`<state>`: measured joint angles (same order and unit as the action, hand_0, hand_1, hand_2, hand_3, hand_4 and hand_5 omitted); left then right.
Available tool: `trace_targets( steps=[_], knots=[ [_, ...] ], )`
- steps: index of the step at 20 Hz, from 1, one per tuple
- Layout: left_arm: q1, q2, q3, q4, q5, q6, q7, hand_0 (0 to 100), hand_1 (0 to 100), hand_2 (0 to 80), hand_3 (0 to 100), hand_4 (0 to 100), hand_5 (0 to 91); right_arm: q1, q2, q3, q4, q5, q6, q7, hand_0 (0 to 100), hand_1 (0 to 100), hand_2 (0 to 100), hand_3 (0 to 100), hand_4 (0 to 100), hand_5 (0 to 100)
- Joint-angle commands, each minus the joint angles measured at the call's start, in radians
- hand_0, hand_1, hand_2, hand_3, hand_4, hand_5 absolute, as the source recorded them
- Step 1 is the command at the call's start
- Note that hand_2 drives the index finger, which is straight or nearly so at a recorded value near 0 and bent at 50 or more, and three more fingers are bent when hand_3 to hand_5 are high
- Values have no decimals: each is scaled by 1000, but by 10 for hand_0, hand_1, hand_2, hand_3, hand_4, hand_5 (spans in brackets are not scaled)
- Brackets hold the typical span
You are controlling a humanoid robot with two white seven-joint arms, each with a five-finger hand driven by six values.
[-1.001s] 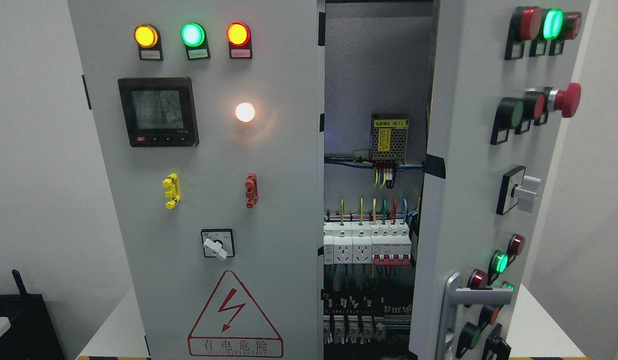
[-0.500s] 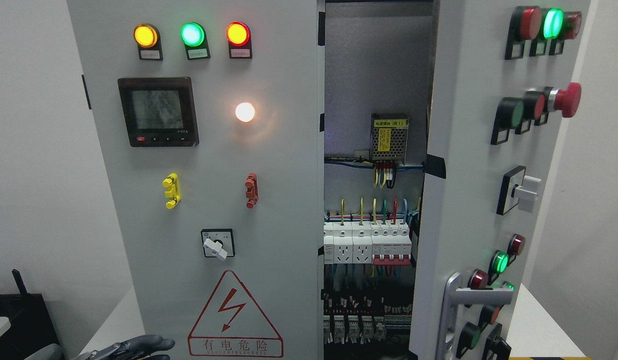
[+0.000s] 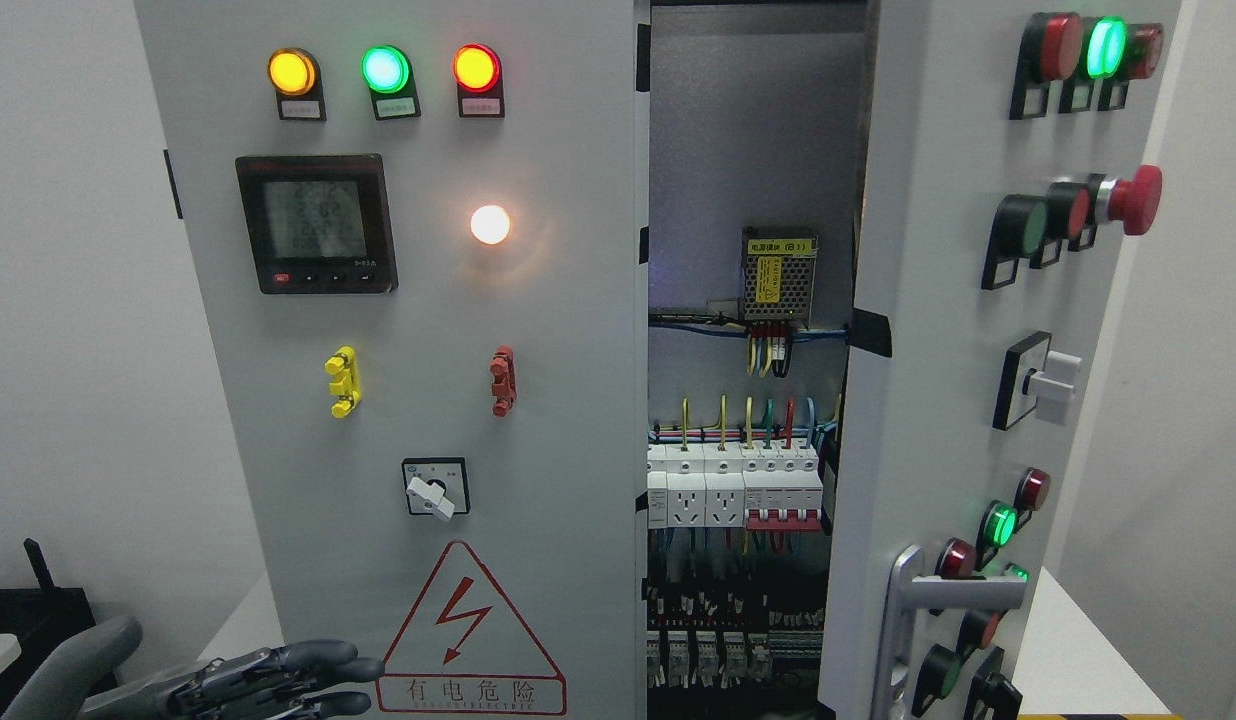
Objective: Open door with both hands
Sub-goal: 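Raise the left hand toward the gap of the ajar button door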
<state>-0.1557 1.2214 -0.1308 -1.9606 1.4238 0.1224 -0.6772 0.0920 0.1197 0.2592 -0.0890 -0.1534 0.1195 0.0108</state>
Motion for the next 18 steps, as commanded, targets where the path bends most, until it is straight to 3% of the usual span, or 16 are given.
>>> trace_targets(
  steps=[1,4,8,12,16,18],
  knots=[
    [-70,-74,-3,-15,4,35,-1,0,0,0,0,33,0,0,0,0,0,0,0,0,0,0,0,0,0,0],
    [-149,-79,-77,-17,4,46,-1,0,0,0,0,33,0,0,0,0,0,0,0,1,0,0,0,0,0,0],
    [-427,-47,-399,-11,9,39,1,0,0,0,0,32,0,0,0,0,0,0,0,1,0,0,0,0,0,0],
    [-560,-39,-536,-4,17,36,7,0,0,0,0,32,0,0,0,0,0,0,0,0,0,0,0,0,0,0],
    [-868,-37,-870,37,72,11,31,0,0,0,0,32,0,0,0,0,0,0,0,0,0,0,0,0,0,0],
    [-979,-42,-990,60,90,-16,45,0,0,0,0,32,0,0,0,0,0,0,0,1,0,0,0,0,0,0]
  ],
)
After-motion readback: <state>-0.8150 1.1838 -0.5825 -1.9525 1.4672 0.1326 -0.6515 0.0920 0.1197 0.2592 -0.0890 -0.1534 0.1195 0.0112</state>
